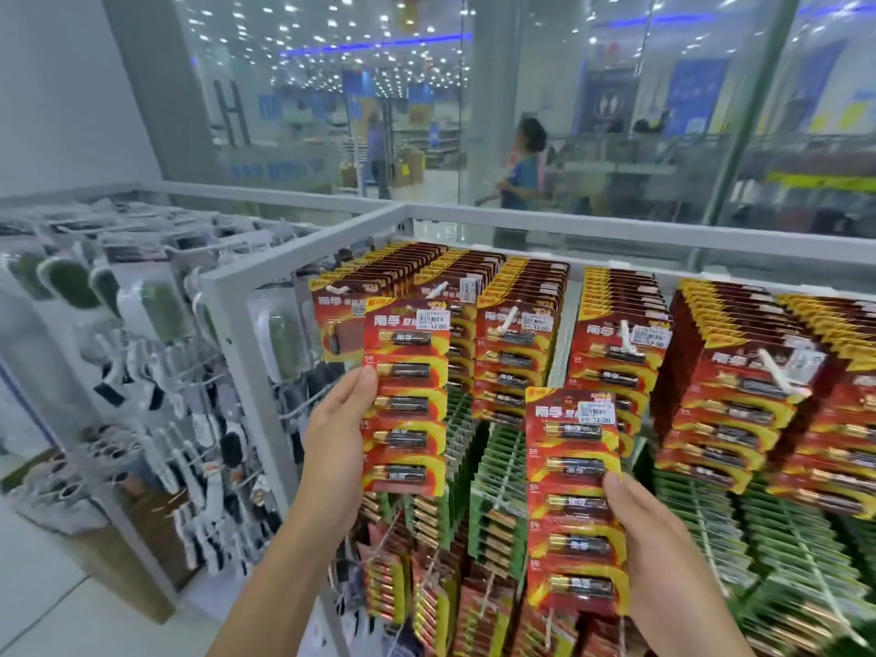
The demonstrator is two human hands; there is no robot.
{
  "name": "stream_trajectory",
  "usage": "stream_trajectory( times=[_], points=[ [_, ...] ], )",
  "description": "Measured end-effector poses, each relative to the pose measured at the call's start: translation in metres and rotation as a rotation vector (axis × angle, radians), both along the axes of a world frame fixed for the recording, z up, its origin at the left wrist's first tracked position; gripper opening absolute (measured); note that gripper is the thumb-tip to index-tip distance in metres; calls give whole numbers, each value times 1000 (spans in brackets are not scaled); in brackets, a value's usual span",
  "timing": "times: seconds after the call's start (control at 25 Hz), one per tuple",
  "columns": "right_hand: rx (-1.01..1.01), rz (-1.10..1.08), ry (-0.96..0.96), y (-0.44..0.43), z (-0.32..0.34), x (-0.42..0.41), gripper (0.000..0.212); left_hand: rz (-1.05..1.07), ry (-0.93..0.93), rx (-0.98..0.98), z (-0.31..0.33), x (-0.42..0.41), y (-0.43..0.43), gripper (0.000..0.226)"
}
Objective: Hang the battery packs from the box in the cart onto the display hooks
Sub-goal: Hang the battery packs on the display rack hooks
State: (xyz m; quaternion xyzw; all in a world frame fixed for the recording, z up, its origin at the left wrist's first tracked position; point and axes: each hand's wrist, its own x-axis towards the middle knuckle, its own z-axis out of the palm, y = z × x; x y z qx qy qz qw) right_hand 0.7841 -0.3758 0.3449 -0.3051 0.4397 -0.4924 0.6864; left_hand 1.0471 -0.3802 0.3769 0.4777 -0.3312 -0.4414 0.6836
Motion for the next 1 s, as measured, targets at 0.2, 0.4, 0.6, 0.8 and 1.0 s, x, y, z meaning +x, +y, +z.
stream_trajectory(
  times=[0.2, 0.4, 0.6, 0.8, 1.0],
  points=[
    [6, -48, -12, 3, 2, 8, 36, -35, -13, -13, -4, 5, -15, 32],
    [13, -107, -23, 8, 11, 13, 21, -60, -37, 32, -11, 10, -37, 32],
    [-60, -151, -12, 20, 21, 8, 18, -68, -99, 42, -13, 12, -78, 33],
    [-155, -280, 51, 22, 30, -2, 47, -71, -121, 29, -15, 8, -111, 30],
    [-210, -299, 116, 17, 32, -4, 56, -68, -102, 24, -20, 0, -117, 27]
  ],
)
